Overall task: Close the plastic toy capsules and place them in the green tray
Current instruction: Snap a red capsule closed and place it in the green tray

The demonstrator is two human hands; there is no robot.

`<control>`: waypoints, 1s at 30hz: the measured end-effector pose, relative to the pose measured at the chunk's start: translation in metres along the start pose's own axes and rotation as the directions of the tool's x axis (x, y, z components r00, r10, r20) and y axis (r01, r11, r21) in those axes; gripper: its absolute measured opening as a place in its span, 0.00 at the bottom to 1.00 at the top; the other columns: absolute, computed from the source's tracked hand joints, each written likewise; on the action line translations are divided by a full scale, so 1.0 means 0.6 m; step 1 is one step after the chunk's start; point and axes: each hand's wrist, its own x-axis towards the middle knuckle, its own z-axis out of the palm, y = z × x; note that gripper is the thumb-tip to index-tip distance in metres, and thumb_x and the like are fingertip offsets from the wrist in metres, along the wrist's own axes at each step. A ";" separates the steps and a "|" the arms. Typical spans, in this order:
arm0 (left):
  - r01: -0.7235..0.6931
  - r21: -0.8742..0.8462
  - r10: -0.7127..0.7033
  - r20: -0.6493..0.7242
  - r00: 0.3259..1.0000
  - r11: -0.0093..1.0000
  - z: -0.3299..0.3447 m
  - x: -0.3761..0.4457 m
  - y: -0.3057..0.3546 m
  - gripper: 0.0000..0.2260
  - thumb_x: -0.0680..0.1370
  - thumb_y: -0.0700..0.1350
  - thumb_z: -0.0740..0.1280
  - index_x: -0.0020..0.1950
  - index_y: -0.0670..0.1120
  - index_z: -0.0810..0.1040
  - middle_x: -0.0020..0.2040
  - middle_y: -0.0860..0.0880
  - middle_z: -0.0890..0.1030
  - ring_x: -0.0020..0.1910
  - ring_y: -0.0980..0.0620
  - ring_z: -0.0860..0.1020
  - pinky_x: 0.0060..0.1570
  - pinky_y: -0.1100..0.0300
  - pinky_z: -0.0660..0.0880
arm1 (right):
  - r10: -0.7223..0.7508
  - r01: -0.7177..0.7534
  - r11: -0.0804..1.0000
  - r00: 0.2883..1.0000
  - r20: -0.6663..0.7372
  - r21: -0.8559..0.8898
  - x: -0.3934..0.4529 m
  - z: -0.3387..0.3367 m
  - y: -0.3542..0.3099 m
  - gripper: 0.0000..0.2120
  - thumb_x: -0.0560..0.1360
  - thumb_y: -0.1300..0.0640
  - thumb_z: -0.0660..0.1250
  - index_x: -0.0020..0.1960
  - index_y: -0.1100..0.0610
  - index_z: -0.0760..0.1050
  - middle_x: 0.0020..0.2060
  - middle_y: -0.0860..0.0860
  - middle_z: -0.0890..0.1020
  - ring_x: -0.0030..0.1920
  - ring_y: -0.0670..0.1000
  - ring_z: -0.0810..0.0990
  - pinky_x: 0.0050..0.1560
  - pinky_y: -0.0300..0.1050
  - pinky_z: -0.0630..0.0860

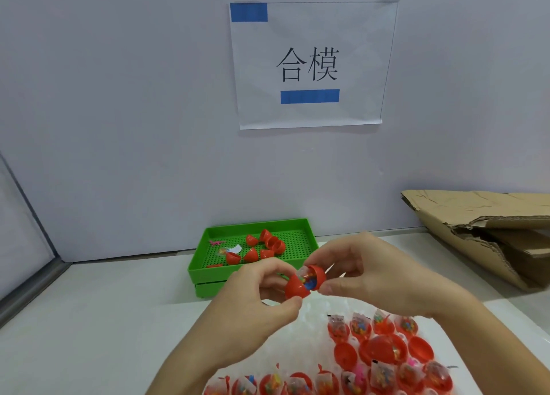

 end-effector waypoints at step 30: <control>-0.153 -0.589 0.114 -0.103 0.988 0.794 0.014 0.003 0.026 0.07 0.79 0.36 0.66 0.57 0.39 0.76 0.48 0.41 0.86 0.49 0.44 0.85 0.48 0.60 0.81 | -0.137 0.211 0.936 0.956 -0.260 0.283 -0.009 -0.007 -0.028 0.11 0.72 0.64 0.73 0.54 0.55 0.82 0.45 0.52 0.87 0.48 0.51 0.86 0.49 0.38 0.80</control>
